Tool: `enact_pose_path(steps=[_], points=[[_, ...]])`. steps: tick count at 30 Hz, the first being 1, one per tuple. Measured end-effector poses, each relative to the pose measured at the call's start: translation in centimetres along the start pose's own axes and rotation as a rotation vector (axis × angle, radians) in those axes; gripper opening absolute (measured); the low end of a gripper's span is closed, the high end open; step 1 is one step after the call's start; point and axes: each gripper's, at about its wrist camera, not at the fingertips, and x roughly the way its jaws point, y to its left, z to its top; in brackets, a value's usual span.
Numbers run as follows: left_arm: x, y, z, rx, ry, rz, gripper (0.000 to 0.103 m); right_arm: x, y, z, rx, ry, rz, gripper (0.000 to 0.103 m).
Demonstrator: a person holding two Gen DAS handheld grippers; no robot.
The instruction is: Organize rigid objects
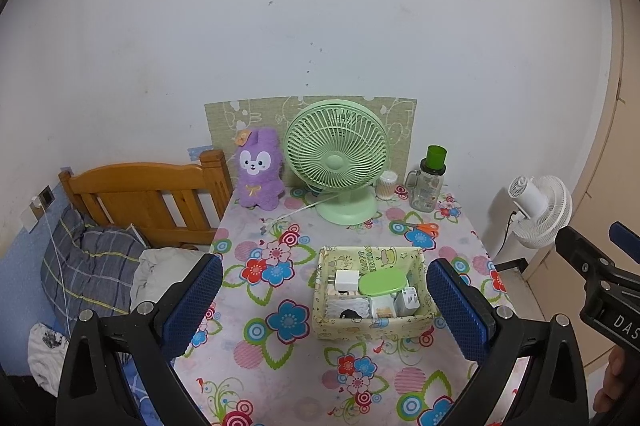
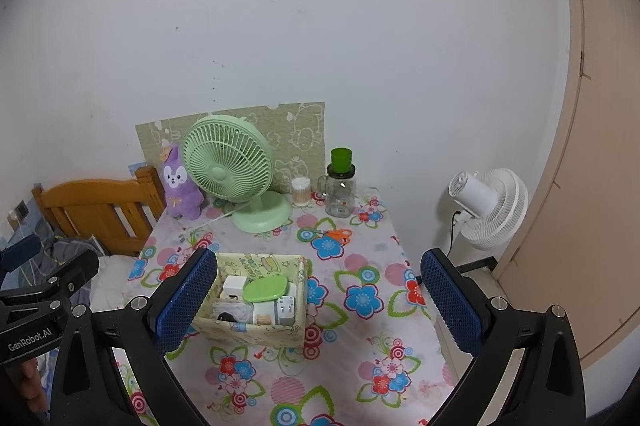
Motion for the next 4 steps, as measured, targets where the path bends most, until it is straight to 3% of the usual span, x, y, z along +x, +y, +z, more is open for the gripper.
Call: enact_pose_path(steps=[4], points=[[0.02,0.09,-0.12,-0.001,0.003,-0.004,0.103,0.08,0.08,0.04,0.001,0.003,-0.002,0.103]])
